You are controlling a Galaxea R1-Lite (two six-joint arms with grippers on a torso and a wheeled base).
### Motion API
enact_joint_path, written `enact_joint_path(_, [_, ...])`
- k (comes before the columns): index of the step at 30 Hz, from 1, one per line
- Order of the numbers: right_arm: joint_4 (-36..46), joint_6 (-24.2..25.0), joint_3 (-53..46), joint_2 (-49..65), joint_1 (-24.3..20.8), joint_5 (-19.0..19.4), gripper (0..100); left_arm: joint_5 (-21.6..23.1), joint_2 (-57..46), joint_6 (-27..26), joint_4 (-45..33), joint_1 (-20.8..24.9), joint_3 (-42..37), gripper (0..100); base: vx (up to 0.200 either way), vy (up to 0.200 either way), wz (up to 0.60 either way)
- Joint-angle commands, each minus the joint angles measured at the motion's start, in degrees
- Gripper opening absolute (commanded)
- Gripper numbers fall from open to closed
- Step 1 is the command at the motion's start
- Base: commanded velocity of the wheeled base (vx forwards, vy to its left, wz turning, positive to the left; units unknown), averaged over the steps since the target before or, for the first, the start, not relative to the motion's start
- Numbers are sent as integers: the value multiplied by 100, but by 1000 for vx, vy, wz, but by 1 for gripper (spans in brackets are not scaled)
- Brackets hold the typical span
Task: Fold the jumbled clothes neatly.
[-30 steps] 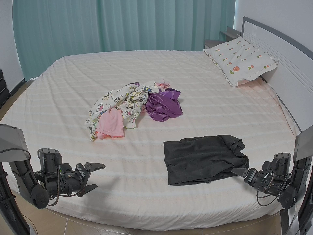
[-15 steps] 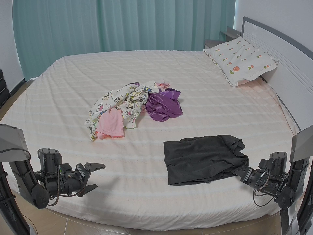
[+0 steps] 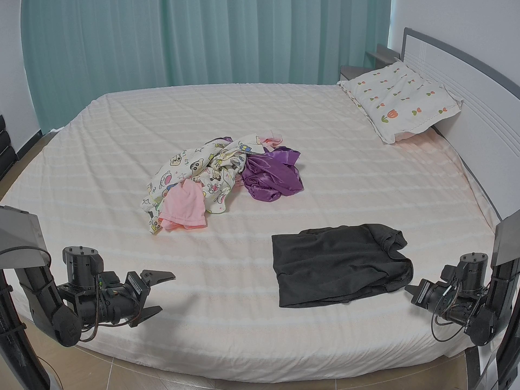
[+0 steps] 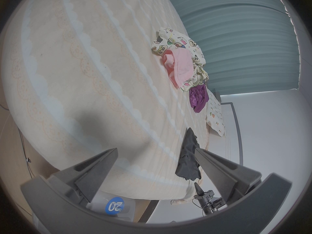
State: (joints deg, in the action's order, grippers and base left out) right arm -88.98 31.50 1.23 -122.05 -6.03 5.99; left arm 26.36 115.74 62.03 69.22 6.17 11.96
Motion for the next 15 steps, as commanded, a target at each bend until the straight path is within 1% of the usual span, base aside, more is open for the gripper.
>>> enact_joint_path(1, [-58,49,-44,-47,-117,43,0,1,1,3,4,-2,-1,100,0,0,0])
enact_joint_path(2, [-67,67,-18,-117,-205,25,0,1,1,3,4,-2,-1,100,0,0,0])
enact_joint_path(5, [-67,67,-9,-240,-275,-18,0,1,1,3,4,-2,-1,100,0,0,0])
enact_joint_path(6, [-67,76,-26,-258,-293,-1,100,1,1,3,4,-2,-1,100,0,0,0])
enact_joint_path(9, [-67,128,9,-275,-302,-1,100,1,1,3,4,-2,-1,100,0,0,0])
enact_joint_path(15, [-67,823,369,-231,-407,-18,100,1,1,3,4,-2,-1,100,0,0,0])
